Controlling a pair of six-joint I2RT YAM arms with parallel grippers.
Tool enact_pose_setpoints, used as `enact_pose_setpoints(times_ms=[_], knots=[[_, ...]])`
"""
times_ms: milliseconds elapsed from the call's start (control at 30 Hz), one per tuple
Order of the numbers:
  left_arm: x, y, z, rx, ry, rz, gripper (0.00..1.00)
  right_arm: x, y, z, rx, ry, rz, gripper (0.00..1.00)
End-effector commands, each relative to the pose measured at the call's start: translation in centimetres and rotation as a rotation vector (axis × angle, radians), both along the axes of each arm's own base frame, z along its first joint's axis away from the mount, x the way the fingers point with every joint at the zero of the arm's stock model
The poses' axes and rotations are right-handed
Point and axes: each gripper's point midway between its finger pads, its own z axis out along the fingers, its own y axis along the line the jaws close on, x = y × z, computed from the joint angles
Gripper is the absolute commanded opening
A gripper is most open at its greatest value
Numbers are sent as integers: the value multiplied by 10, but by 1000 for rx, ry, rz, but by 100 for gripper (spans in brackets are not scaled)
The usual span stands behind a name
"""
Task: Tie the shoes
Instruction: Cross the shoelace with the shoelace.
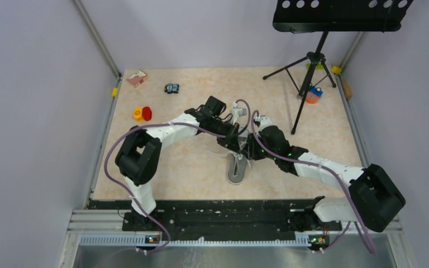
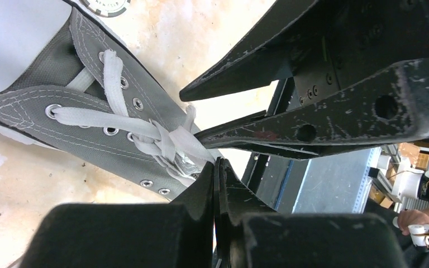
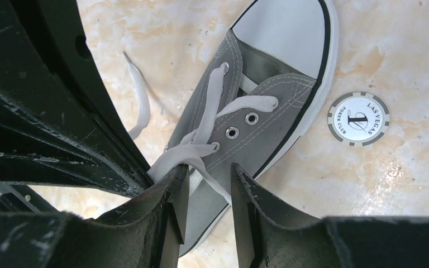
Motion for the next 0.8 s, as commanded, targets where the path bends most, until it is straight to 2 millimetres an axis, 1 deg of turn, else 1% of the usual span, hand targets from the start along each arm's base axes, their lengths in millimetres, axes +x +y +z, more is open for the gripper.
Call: enact_pose_setpoints(times_ms=[0, 267, 400, 500, 600, 767], knots=[[4, -7, 26, -77, -42, -22, 0, 18, 9, 16, 48, -53, -21, 35], [1, -7, 27, -83, -36, -31, 0, 30, 18, 17, 89, -47, -61, 35], [-2, -7, 26, -95, -24, -37, 0, 35, 8, 14, 79, -43, -144, 35], [-4, -5, 21, -89, -23, -39, 0, 33, -1, 12, 81, -31, -200, 35], [-10, -1, 12, -74, -1, -49, 0, 30, -7, 13, 118, -25, -246, 35], [-18, 4, -3, -51, 37, -58, 0, 21, -9, 13, 201, -2, -282, 34]])
